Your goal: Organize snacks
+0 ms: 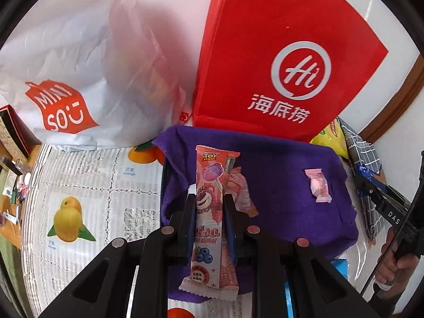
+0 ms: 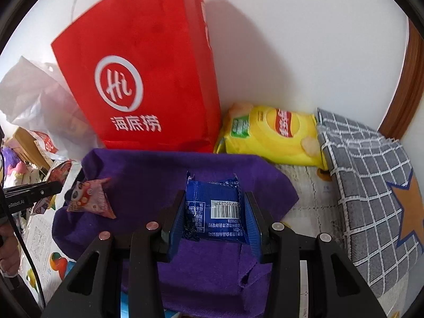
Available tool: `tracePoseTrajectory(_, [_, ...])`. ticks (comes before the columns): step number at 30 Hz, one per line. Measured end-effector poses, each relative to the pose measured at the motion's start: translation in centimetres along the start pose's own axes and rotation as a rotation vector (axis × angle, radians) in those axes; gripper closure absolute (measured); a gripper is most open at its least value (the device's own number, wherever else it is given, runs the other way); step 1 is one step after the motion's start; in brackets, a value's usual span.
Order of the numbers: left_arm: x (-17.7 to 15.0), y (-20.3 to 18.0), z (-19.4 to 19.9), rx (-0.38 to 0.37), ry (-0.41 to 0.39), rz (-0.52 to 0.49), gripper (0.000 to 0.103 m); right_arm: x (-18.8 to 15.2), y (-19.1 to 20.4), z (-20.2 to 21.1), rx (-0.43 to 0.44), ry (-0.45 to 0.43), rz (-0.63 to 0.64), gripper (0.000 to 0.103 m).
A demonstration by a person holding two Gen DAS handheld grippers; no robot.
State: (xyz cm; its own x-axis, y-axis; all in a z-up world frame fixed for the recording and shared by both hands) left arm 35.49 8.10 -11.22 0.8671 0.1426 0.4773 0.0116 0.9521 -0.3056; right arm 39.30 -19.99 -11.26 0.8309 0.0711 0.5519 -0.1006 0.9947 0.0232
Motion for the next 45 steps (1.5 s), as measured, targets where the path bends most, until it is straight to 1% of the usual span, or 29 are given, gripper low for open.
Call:
tracePoseTrajectory(9, [-0.1,0.0,-0.7,0.004,0.018,0.004,0.084,-0.3,0.5,-1.6,0.035,0.044,-0.001,0.061])
tracePoseTrajectory(15, [-0.1,-0.2,-0.8,0.002,0.022,-0.002,0.084,-0.6,2.2,-2.1,0.045,0.06,0.052,0.061])
tracePoseTrajectory(19, [-0.2,-0.1,-0.8,0.0,0.024,0.0,0.084,-0.7,2.3,-2.5,0.044,0.074,0.055,0.061])
tracePoseTrajectory(22, [-0.2,-0.1,-0.9,-0.015,0.032,0.007,0.084,-0.8,2.3,-2.7,0.036,0.086,0.054,0.061])
tracePoseTrajectory(37, [-0.4,0.0,-1.4,-0.014,0.054,0.0,0.084,-1.4,2.9,-3.8,0.037,0.125,0.077,0.06])
tracePoseTrajectory(45, [-0.6,-0.2,-1.9,-0.021,0.075,-0.011,0.084,-1.5,3.4,-4.1,0.013,0.133,0.102,0.06])
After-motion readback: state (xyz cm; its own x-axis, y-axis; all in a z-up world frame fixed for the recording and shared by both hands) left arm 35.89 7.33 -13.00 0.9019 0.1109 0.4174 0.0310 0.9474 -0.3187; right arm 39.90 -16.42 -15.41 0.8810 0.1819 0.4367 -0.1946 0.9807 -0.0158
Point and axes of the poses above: each gripper's, at about its wrist camera, not at the fingertips, and z roughly against the way its jaws point, y to its left, x to its top, the point moved 1 cm from there along -z, roughly the way its jaws point, and after that the axes turned 8 degrees about -x, right-handed, at the moved point
